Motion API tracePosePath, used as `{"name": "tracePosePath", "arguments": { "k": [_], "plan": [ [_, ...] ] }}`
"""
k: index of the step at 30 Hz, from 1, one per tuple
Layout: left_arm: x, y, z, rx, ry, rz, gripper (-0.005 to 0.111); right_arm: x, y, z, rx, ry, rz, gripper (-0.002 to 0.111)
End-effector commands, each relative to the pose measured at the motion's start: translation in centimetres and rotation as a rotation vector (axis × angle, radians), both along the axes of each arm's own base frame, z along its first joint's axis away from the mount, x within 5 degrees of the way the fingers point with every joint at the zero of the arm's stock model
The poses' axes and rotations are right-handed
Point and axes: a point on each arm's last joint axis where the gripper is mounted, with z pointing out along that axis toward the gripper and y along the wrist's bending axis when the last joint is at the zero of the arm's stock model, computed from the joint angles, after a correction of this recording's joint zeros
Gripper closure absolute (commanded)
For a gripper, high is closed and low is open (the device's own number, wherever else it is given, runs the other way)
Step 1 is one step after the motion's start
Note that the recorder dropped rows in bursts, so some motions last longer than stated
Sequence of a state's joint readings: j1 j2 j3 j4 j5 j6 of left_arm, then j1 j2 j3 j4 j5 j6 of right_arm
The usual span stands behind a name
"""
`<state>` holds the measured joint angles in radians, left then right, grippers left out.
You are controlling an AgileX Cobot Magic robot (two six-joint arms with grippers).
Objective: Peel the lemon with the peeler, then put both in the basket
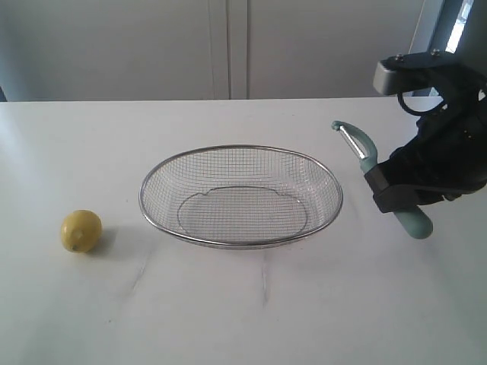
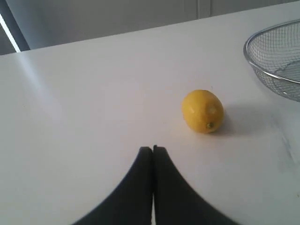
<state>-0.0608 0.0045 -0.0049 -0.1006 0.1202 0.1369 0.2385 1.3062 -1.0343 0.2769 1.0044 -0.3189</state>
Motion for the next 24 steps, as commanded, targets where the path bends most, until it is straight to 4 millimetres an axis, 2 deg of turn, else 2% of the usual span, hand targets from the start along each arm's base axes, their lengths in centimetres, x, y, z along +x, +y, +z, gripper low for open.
{"name": "tracePosePath", "arguments": {
  "k": [1, 4, 13, 18, 20, 23, 24],
  "plan": [
    [0.0, 0.0, 0.1, 0.001, -0.022, 0.004, 0.107, 0.2, -0.2, 0.1, 0.002, -0.011, -0.006, 0.108],
    [0.1, 0.1, 0.4, -0.007, -0.062, 0.012, 0.107, 0.2, -0.2, 0.1, 0.002, -0.011, -0.006, 0.108],
    [0.0, 0.8, 4.4, -0.119, -0.491, 0.087, 0.107, 0.2, -0.2, 0.1, 0.002, -0.011, -0.006, 0.108],
    [-0.2, 0.9, 5.0, -0.140, -0.564, 0.096, 0.107, 0.2, -0.2, 0.1, 0.002, -0.011, -0.006, 0.108],
    [-0.2, 0.9, 5.2, -0.278, -0.576, 0.091, 0.107, 0.2, -0.2, 0.1, 0.002, -0.011, -0.006, 0.108],
    [-0.4, 1.0, 5.7, -0.646, -0.595, 0.059, 0.107, 0.2, -0.2, 0.1, 0.002, -0.011, -0.006, 0.108],
    [-0.5, 1.0, 5.9, -0.703, -0.617, 0.046, 0.107, 0.2, -0.2, 0.1, 0.002, -0.011, -0.006, 0.108]
  ]
}}
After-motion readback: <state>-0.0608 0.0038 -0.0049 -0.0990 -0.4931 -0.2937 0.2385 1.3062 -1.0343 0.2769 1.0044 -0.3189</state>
